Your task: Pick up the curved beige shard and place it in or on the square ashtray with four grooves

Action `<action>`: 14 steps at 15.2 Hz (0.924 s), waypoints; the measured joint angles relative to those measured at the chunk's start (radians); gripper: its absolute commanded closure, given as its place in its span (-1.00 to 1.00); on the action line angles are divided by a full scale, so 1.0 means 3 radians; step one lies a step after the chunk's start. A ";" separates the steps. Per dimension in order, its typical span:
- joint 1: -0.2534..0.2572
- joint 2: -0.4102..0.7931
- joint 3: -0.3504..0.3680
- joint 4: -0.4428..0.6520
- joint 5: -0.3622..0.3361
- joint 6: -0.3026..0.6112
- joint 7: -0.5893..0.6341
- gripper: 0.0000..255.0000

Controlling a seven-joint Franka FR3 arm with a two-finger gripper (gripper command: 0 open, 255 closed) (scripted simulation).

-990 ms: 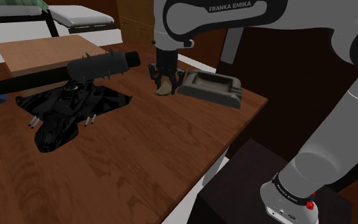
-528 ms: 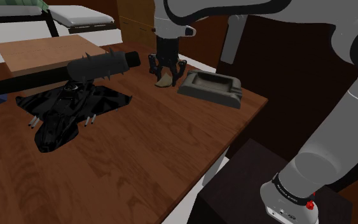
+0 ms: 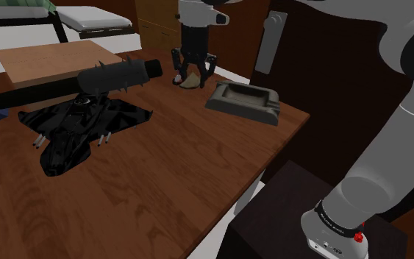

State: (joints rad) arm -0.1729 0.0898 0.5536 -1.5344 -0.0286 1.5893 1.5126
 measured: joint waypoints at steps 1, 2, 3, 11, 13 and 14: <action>0.0005 0.0017 0.0002 0.0061 -0.0009 -0.0047 0.0005 1.00; 0.0012 0.0031 0.0006 0.0125 -0.0016 -0.0098 0.0015 1.00; 0.0019 0.0050 0.0010 0.0194 -0.0026 -0.0151 0.0022 1.00; -0.0251 -0.0568 -0.0216 -0.0379 0.0269 -0.0124 -0.0465 1.00; -0.0318 -0.0762 -0.0321 -0.0541 0.0342 -0.0144 -0.0646 1.00; -0.0343 -0.0854 -0.0369 -0.0620 0.0372 -0.0151 -0.0724 1.00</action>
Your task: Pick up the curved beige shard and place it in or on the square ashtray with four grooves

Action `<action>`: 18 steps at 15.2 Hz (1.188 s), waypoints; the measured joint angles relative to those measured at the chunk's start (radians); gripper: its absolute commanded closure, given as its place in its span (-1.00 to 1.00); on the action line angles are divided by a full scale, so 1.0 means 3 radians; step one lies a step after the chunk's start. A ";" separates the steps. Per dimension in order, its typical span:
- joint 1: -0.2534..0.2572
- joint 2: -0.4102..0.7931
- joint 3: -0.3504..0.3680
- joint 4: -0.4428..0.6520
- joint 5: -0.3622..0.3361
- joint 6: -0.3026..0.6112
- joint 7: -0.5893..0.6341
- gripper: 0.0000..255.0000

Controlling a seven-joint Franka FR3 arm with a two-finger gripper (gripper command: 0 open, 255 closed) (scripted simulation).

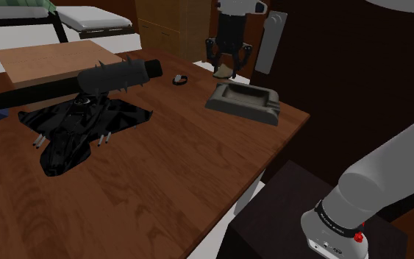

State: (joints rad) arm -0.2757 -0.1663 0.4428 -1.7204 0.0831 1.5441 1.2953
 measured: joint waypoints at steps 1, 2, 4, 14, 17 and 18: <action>-0.0030 -0.0102 -0.0062 -0.0117 0.0029 0.0019 -0.0098 1.00; -0.0054 -0.0201 -0.0122 -0.0202 0.0055 0.0006 -0.0189 1.00; -0.0106 -0.0361 -0.0252 -0.0361 0.0079 0.0003 -0.0381 1.00; -0.0156 -0.0706 -0.0447 -0.1020 0.0126 0.0307 -0.0695 1.00; -0.0149 -0.0734 -0.0441 -0.1174 0.0138 0.0433 -0.0702 1.00; -0.0148 -0.0736 -0.0438 -0.1225 0.0140 0.0481 -0.0705 1.00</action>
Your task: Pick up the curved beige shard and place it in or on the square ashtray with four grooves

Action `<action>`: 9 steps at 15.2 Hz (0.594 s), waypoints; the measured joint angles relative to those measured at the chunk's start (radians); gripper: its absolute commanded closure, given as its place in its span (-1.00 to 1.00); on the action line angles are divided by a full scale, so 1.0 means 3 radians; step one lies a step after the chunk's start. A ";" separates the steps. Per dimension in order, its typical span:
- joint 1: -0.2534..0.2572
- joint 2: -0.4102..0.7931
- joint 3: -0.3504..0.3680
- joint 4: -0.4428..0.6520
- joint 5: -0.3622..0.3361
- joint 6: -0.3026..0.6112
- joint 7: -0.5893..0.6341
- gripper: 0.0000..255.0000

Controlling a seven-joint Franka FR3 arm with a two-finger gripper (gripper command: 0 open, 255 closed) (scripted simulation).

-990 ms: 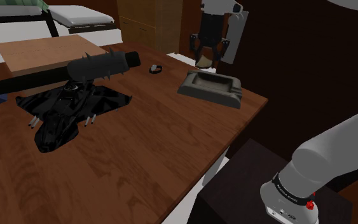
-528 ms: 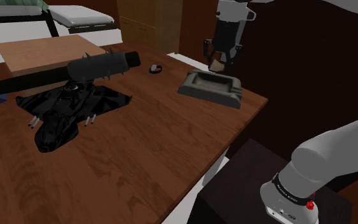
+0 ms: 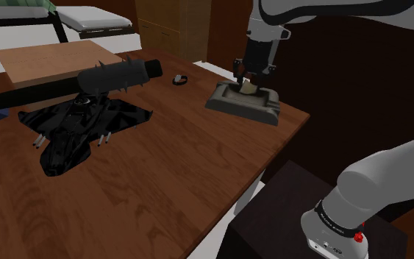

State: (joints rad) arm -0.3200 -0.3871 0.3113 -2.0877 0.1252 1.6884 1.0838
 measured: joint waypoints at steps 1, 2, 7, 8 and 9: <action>0.0000 -0.0004 0.0000 -0.0043 0.0002 0.0039 -0.0005 1.00; 0.0001 0.0004 0.0004 -0.0071 0.0002 0.0076 -0.0004 1.00; 0.0003 0.0000 0.0009 -0.0112 0.0005 0.0114 -0.0003 1.00; 0.0003 0.0000 0.0009 -0.0113 0.0005 0.0114 -0.0003 1.00; 0.0003 0.0000 0.0009 -0.0113 0.0005 0.0115 -0.0003 -1.00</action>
